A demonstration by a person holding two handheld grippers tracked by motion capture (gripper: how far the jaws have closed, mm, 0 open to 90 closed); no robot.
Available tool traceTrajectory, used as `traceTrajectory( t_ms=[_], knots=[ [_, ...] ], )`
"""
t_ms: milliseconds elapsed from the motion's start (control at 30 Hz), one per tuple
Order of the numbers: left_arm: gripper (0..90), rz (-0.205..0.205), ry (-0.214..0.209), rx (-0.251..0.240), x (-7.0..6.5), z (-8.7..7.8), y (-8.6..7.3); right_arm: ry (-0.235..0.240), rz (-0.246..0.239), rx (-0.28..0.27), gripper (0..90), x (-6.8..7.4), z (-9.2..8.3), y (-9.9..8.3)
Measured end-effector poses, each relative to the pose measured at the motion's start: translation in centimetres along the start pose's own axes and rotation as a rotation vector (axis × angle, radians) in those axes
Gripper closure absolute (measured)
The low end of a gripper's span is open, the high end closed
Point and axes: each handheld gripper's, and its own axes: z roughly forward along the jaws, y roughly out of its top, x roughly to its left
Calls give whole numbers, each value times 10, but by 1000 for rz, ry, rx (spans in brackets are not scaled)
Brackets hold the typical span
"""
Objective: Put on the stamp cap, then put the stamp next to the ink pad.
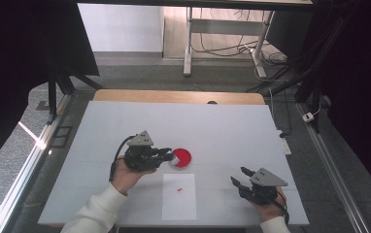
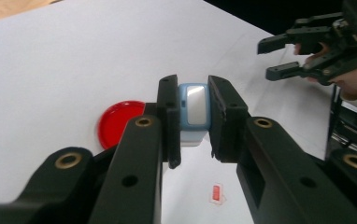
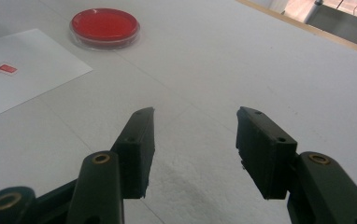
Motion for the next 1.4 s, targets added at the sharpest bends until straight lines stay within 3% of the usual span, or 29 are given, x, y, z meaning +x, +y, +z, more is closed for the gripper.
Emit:
traceTrajectory(
  t_ms=[367,1000,1167,1400],
  knots=[
    [757,-1,40,26,10,5,-2,-7,4,-5,467,-2,1,0],
    [757,15,167,150,34,25,-11,-9,1,6,467,-4,3,0],
    [757,39,231,201,41,32,-14,-11,0,10,466,-4,4,0],
    [757,17,230,235,50,40,-16,-8,-6,17,466,-3,5,0]
  ],
)
